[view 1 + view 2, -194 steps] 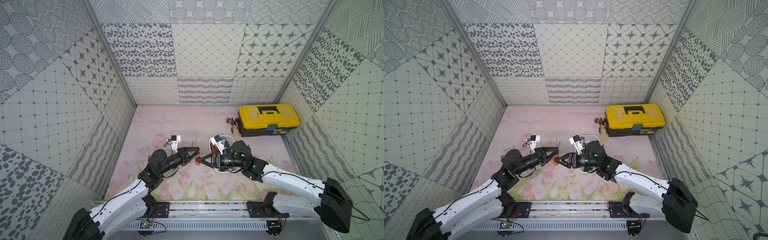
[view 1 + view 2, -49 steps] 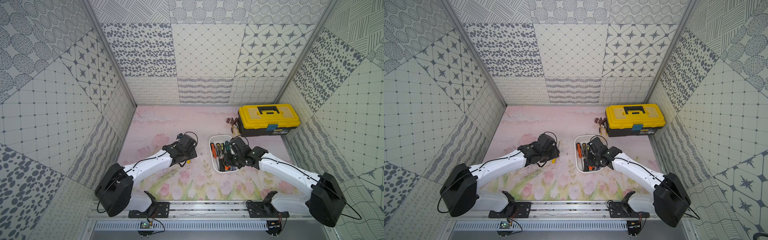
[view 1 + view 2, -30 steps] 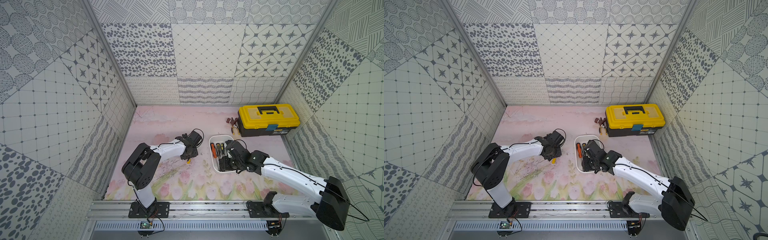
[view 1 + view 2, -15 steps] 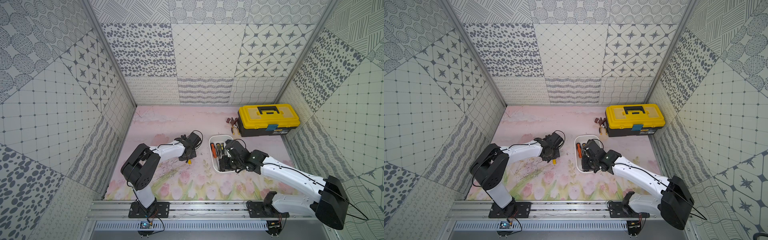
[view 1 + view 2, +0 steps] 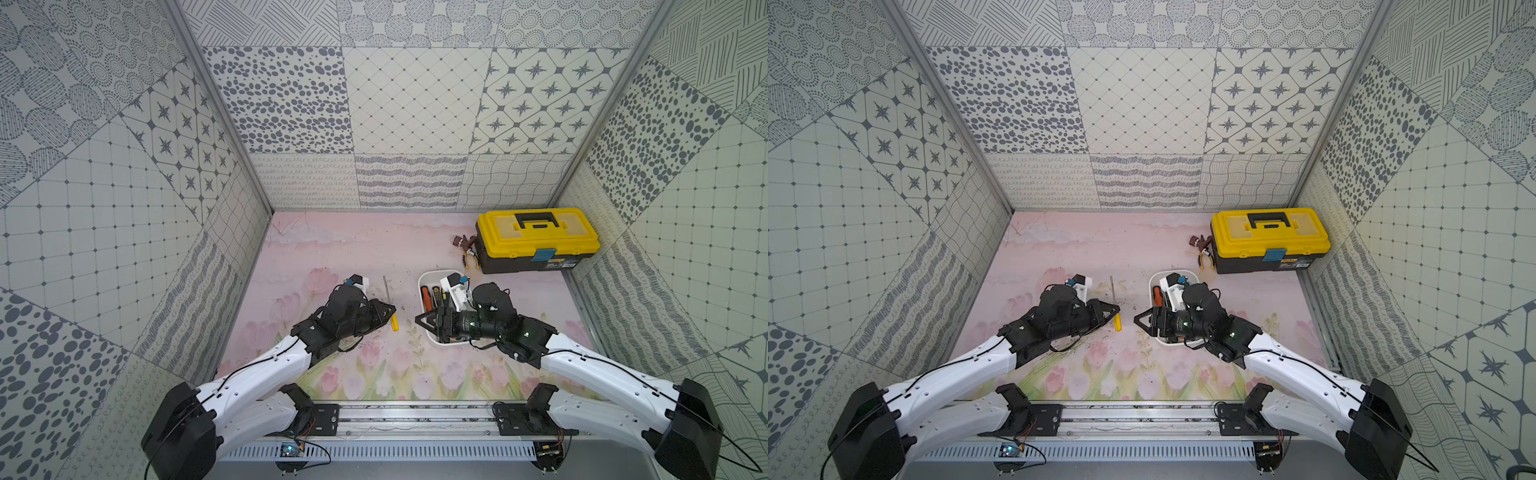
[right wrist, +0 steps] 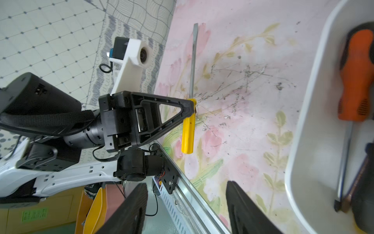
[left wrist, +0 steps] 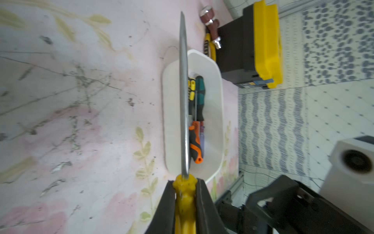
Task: Put the screwdriver on the desktop into the storage box
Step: Pick up the screwdriver from the center of the board.
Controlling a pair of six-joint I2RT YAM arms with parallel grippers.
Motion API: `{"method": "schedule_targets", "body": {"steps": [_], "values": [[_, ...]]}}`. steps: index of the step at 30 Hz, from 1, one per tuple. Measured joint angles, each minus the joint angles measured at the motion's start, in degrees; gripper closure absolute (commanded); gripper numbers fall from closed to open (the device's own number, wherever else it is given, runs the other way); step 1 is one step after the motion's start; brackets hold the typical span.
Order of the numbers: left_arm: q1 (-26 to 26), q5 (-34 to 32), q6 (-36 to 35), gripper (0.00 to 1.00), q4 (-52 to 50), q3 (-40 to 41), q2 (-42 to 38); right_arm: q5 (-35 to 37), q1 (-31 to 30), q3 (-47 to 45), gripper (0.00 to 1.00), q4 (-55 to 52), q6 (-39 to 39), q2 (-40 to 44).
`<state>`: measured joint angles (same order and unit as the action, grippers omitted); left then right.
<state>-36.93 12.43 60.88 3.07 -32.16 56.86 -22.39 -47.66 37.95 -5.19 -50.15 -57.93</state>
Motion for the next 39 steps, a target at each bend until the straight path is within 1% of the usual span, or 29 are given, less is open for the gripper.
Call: {"method": "schedule_targets", "body": {"steps": [3, 7, 11, 16, 23, 26, 30, 31, 32, 33, 35, 36, 39], "values": [[-0.8, 3.7, 2.7, 1.0, 6.4, 1.7, -2.9, -2.7, 0.0, -0.6, 0.31, 4.6, -1.3, 0.2], [-1.8, 7.6, 5.7, 1.0, 14.2, 3.5, -4.7, -4.4, -0.4, -0.6, 0.32, 7.9, -2.3, 0.1], [-2.4, 10.0, 8.4, 1.0, 20.0, 5.3, -5.3, -4.7, -0.7, -0.6, 0.36, 8.8, -2.4, -1.1], [-3.1, 11.4, 10.6, 1.0, 24.3, 6.5, -6.0, -5.3, -1.6, -0.6, 0.47, 10.2, -3.2, -1.7], [-3.5, 11.4, 11.9, 1.0, 25.4, 7.5, -7.3, -5.8, -3.5, -0.3, 0.69, 12.7, -3.0, -1.8], [-3.6, 11.4, 12.0, 1.0, 25.3, 7.5, -7.4, -5.8, -4.1, -0.1, 0.77, 13.0, -2.8, -1.8], [-3.6, 10.9, 10.1, 1.0, 25.3, 7.5, -8.1, -5.5, -4.2, 0.6, 0.91, 12.0, -4.6, -1.8], [-3.6, 10.9, 9.8, 0.97, 25.1, 7.4, -8.3, -5.4, -4.4, 0.9, 0.94, 11.8, -4.4, -1.8], [-3.6, 10.9, 9.4, 0.87, 24.5, 7.2, -8.7, -5.1, -4.6, 1.1, 0.97, 11.4, -4.3, -1.8], [-3.7, 10.8, 9.0, 0.72, 23.9, 7.0, -8.9, -4.7, -4.8, 1.6, 1.0, 10.8, -4.0, -1.8], [-3.7, 10.7, 8.4, 0.44, 22.5, 6.1, -9.5, -3.5, -5.4, 3.0, 1.0, 8.3, -2.3, -1.9], [-3.8, 10.6, 8.2, 0.36, 21.8, 5.6, -9.8, -2.6, -5.9, 3.9, 1.0, 6.3, -1.2, -2.0], [-3.9, 9.9, 7.6, 0.35, 19.3, 4.1, -10.7, 0.7, -7.1, 6.1, 1.0, 0.3, 2.0, -2.1]]}}
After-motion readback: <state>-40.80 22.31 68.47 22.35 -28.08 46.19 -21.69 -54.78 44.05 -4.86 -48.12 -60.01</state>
